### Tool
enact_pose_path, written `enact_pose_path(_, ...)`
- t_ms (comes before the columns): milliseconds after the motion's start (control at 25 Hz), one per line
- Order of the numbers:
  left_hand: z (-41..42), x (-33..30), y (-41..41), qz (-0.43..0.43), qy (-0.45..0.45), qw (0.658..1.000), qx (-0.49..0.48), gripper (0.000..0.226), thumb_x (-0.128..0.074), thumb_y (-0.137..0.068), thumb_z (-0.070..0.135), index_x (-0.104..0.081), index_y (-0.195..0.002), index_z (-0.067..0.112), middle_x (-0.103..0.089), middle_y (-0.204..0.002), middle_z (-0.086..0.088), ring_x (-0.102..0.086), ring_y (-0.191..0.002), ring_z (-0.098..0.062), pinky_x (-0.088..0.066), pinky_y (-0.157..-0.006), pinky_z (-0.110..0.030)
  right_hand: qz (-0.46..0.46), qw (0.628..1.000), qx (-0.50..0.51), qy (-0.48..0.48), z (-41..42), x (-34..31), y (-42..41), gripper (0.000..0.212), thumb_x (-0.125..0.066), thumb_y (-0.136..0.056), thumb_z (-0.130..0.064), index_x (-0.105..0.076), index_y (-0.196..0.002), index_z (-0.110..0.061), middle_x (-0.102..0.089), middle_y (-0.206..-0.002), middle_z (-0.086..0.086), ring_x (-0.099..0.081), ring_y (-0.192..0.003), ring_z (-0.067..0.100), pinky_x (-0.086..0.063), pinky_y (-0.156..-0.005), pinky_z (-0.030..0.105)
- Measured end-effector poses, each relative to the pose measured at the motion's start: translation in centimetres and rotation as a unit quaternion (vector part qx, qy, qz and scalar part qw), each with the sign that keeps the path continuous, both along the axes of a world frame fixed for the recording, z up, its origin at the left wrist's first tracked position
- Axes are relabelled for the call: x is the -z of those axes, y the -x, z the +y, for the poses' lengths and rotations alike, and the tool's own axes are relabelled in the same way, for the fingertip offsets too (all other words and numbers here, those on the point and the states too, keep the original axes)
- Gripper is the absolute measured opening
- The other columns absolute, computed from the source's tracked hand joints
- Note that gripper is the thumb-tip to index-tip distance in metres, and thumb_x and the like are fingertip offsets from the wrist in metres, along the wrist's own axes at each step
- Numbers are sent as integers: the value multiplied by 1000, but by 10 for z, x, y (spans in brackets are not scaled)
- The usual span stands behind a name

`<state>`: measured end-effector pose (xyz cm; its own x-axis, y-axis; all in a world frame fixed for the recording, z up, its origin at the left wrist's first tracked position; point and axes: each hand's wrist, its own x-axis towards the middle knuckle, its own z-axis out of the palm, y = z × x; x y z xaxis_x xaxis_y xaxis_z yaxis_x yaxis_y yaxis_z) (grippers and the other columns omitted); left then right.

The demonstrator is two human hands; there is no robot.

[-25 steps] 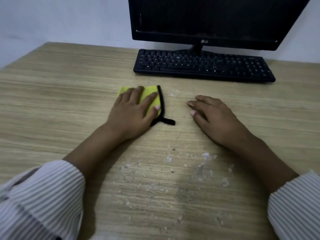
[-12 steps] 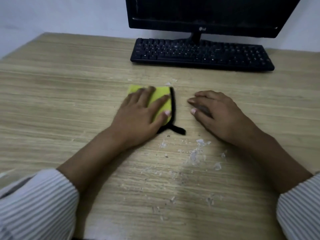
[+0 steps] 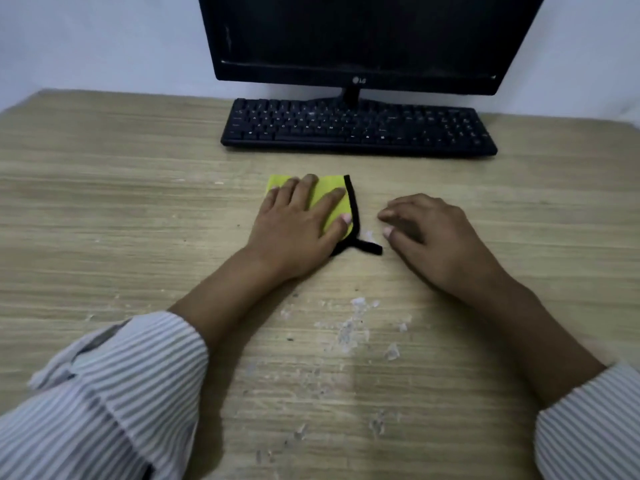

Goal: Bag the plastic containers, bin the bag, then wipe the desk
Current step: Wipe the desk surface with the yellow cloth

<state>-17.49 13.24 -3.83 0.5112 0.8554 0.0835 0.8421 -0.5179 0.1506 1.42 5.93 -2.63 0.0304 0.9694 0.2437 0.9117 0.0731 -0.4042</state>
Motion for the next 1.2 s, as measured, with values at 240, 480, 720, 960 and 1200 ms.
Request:
enact_pose_path(240,-47,4,-2,-9,-32,994,108,70,0,-83,65,-13,-148,42,-9,-160,0,-7,-147,-21,-5,-118,-37,10,999,45,-27,-2,-7,-15,13,-57,-86,-14,-69,-92,-13,-65,-97,3,-59,-94,22,-48,-84,35)
enact_pose_path(480,35,2,-22,-1,-18,1000,-12,68,-7,-86,65,-20,-148,40,-14,-160,-6,-14,-145,-28,-11,-117,-42,14,998,49,-23,0,-4,-20,16,-57,-86,-14,-69,-97,-17,-62,-100,-2,-56,-98,15,-45,-84,29)
enact_pose_path(720,-13,5,-34,-16,-24,995,100,70,0,-83,64,-14,-148,41,-11,-160,-2,-8,-146,-21,-7,-119,-39,22,998,47,-38,2,-3,-23,17,-60,-82,-8,-70,-95,-13,-63,-97,1,-58,-95,22,-50,-84,40)
enact_pose_path(960,35,4,-45,-28,-27,999,4,58,-17,-93,61,-23,-147,39,-15,-159,-6,-13,-145,-27,-9,-118,-42,25,998,47,-41,2,0,-23,17,-59,-83,-8,-70,-94,-16,-62,-96,-4,-56,-94,16,-48,-82,36)
enact_pose_path(1200,41,-5,-50,-349,25,936,34,46,-46,-93,49,-56,-129,23,-53,-132,1,-49,-119,-11,-41,-99,-22,49,993,60,-92,5,-7,-18,17,-58,-86,-10,-69,-99,-13,-63,-99,-2,-59,-92,16,-52,-80,37)
